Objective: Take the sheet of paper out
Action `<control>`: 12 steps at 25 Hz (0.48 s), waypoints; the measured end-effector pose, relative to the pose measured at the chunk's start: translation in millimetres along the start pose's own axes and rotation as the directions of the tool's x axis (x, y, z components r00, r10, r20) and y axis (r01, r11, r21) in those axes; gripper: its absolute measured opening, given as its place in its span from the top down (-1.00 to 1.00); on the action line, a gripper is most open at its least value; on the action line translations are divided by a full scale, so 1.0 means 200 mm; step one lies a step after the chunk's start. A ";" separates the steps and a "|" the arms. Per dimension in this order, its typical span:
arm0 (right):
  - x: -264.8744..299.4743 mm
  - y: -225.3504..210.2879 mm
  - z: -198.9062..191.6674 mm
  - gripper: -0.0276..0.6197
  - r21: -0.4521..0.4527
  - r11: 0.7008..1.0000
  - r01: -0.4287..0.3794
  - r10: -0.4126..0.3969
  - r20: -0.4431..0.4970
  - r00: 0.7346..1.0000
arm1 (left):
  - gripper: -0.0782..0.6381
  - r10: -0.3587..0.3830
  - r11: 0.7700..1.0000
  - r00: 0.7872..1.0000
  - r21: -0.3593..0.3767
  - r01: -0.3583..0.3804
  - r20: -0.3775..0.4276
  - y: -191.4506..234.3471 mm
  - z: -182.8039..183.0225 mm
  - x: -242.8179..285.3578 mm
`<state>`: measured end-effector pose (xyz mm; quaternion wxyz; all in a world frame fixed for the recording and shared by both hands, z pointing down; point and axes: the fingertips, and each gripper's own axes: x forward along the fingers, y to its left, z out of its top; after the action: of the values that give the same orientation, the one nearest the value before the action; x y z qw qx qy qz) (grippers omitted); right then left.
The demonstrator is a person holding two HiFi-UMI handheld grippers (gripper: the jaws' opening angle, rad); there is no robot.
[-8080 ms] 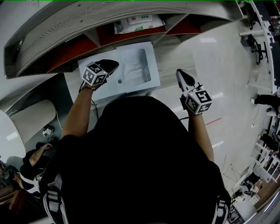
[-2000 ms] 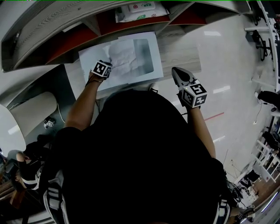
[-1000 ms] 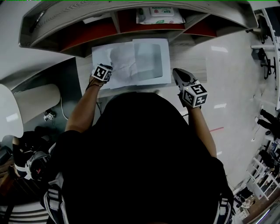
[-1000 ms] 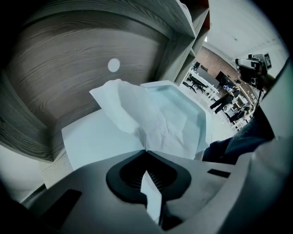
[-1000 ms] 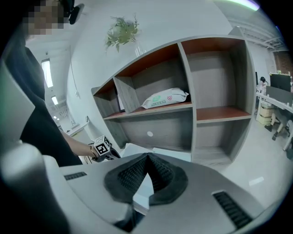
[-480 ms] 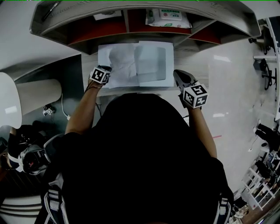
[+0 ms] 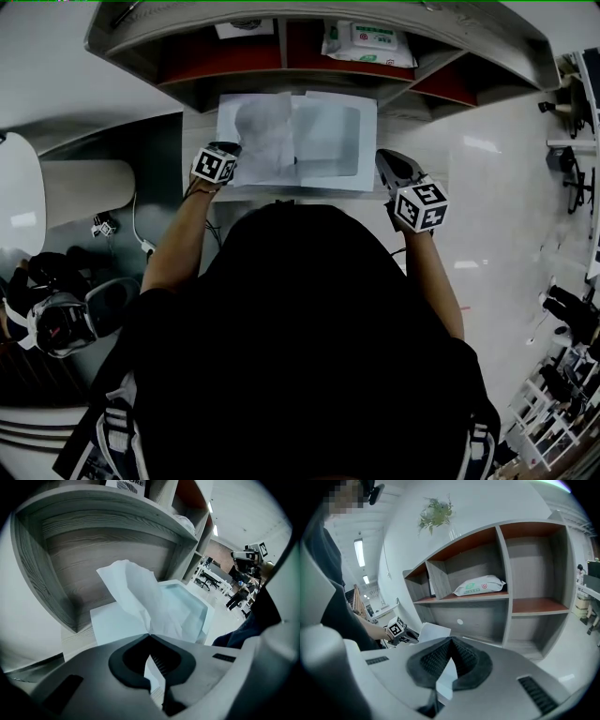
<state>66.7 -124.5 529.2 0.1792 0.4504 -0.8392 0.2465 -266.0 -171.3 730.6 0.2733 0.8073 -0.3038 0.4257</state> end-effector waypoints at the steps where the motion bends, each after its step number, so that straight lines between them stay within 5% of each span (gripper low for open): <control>1: -0.01 -0.01 0.01 0.88 0.005 1.000 0.002 -0.002 0.008 1.000 | 0.73 0.005 1.000 1.000 -0.002 -0.005 0.003 -0.01 0.00 -0.01; 12: -0.13 -0.04 0.01 0.88 -0.026 1.000 -0.009 0.010 0.043 0.999 | 0.73 0.072 0.997 0.996 -0.034 -0.070 0.049 -0.09 -0.02 -0.12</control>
<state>87.6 -111.9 515.7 0.1659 0.4493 -0.8481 0.2265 -265.5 -150.6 707.6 0.2633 0.8020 -0.3459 0.4096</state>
